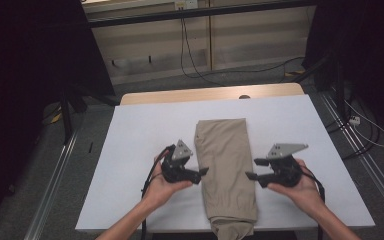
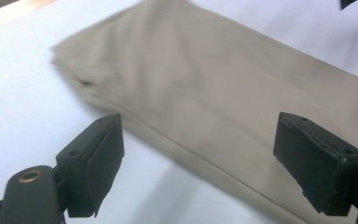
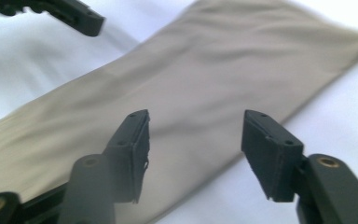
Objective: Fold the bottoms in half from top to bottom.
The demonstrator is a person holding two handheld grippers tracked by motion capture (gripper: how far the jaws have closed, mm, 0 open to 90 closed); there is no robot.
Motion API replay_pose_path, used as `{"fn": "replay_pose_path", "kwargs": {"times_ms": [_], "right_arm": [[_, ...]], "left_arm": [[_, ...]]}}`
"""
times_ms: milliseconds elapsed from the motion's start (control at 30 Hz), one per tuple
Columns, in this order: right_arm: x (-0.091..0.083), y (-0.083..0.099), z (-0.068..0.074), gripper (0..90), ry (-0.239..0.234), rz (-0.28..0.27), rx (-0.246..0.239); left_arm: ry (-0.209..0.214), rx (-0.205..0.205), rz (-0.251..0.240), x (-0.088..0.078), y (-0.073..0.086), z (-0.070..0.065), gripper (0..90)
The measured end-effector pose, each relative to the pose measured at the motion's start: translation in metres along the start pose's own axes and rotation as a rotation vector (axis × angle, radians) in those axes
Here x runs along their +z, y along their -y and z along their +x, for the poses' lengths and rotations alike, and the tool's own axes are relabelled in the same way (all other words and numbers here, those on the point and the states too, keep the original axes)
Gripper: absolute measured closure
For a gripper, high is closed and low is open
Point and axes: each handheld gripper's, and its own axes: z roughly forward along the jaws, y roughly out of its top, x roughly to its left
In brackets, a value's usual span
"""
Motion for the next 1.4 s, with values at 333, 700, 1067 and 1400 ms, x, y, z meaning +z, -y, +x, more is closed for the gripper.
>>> {"fn": "replay_pose_path", "kwargs": {"times_ms": [333, 700, 1067, 1400], "right_arm": [[0.053, -0.049, -0.096, 39.5, 0.136, -0.047, 0.134], [0.123, -0.071, -0.148, 55.5, 0.159, 0.030, 0.159], [0.145, -0.064, -0.148, 45.4, 0.130, 0.126, 0.157], [0.131, -0.062, -0.146, 83.9, -0.025, 0.206, 0.198]], "left_arm": [[-0.068, -0.117, -0.034, 0.062, -0.044, 0.080, 19.6], [-0.085, -0.167, 0.052, 0.117, -0.055, 0.112, 40.1], [-0.072, -0.208, 0.087, 0.126, -0.050, 0.113, 30.2], [0.072, -0.157, 0.110, 0.115, -0.045, 0.087, 82.2]]}}
